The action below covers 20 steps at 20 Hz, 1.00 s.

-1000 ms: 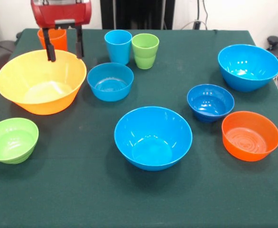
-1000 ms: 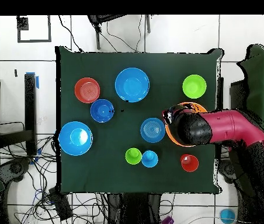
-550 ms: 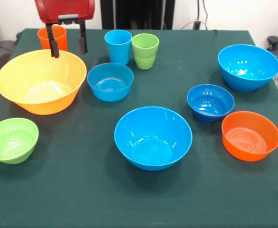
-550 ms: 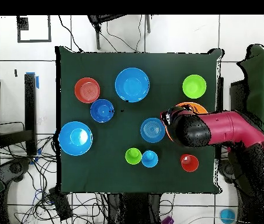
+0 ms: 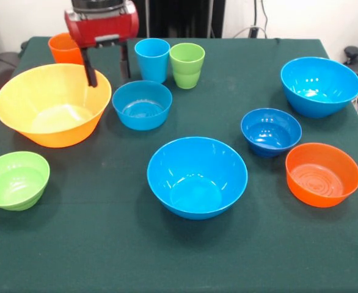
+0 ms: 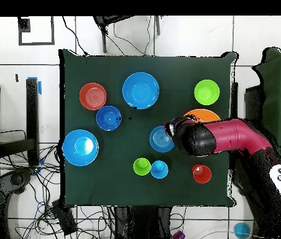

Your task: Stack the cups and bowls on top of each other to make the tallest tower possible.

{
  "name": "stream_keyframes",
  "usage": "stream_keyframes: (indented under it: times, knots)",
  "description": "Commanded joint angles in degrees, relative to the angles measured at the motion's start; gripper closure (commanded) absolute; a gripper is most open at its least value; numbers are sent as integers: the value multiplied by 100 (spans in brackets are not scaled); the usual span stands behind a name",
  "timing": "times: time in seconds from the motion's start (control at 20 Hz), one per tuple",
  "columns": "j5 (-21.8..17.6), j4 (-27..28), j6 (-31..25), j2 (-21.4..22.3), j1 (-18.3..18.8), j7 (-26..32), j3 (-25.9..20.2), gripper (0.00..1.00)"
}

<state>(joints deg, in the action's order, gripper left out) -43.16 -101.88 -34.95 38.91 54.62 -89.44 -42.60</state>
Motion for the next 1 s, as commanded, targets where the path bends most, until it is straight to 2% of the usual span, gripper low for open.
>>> stream_keyframes:
  times: [0.05, 0.3, 0.45, 1.0]
  knots:
    - [-851, 70, 244, -675, -322, 670, 334, 0]
    - [-1272, 337, 248, -959, -270, 1006, 322, 0]
    - [-1380, 396, 172, -1009, -238, 1082, 282, 0]
    - [-1372, 678, -76, -1128, -199, 1082, 167, 0]
